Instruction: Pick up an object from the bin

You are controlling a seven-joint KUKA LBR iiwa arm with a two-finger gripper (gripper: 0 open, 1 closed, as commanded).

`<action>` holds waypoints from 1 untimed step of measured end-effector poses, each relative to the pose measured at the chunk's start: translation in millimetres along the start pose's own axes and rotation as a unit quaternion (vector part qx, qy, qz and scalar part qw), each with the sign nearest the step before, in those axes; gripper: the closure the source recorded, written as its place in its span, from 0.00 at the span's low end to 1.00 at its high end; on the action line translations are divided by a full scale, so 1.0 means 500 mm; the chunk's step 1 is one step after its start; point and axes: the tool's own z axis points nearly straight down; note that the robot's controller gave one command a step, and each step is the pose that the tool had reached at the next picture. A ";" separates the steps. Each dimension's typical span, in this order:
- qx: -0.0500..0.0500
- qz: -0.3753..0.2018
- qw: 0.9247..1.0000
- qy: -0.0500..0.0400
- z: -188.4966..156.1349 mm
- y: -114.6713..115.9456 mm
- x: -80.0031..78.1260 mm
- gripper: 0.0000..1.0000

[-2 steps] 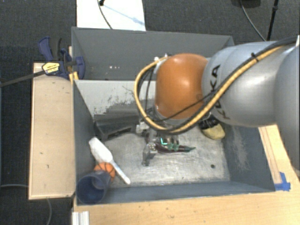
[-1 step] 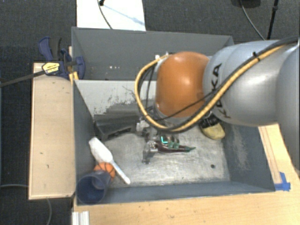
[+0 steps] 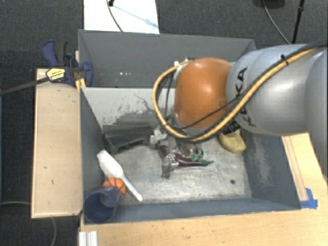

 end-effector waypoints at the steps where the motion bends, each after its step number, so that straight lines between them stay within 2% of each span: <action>1: 0.001 -0.095 0.996 -0.001 0.098 -0.074 -0.013 0.00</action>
Offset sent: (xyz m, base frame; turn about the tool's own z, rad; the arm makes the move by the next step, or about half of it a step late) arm 0.0265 -0.0629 -0.1019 -0.0123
